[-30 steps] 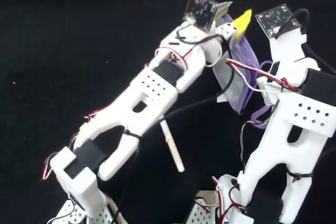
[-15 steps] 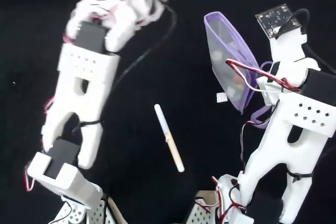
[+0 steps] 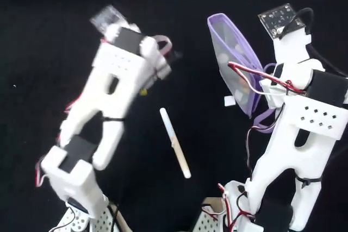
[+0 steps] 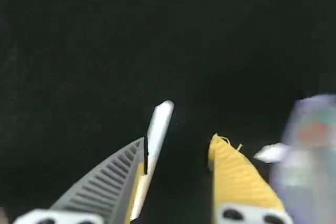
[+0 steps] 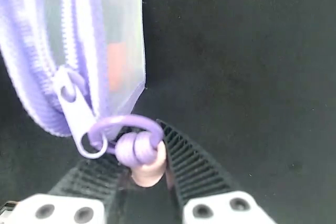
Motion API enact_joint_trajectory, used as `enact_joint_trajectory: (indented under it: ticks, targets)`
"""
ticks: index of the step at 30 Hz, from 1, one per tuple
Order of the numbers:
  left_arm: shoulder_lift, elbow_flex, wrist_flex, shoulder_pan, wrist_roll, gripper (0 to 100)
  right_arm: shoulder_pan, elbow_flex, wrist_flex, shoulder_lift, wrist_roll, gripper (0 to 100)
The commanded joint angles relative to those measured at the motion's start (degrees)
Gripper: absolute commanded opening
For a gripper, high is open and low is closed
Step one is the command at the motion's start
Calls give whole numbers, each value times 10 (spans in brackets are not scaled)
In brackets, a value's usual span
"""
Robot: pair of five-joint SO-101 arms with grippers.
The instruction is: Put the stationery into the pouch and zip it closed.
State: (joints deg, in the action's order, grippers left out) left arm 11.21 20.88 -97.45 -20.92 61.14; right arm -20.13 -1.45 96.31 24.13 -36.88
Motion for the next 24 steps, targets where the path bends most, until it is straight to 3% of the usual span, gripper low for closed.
enact_joint_trajectory:
  ticks: [1,9,22,24]
  targets:
    - [37,-58,35,-42,6,199,7,-23,1,15,4,11]
    - [175,-113,137,-78,7,198,7,-23,0,15,4,11]
    - [292,-37,142,-138,6,195,7,-23,0,17,3,11]
    - [315,-22,141,-138,5,147,7,-23,1,18,3,11]
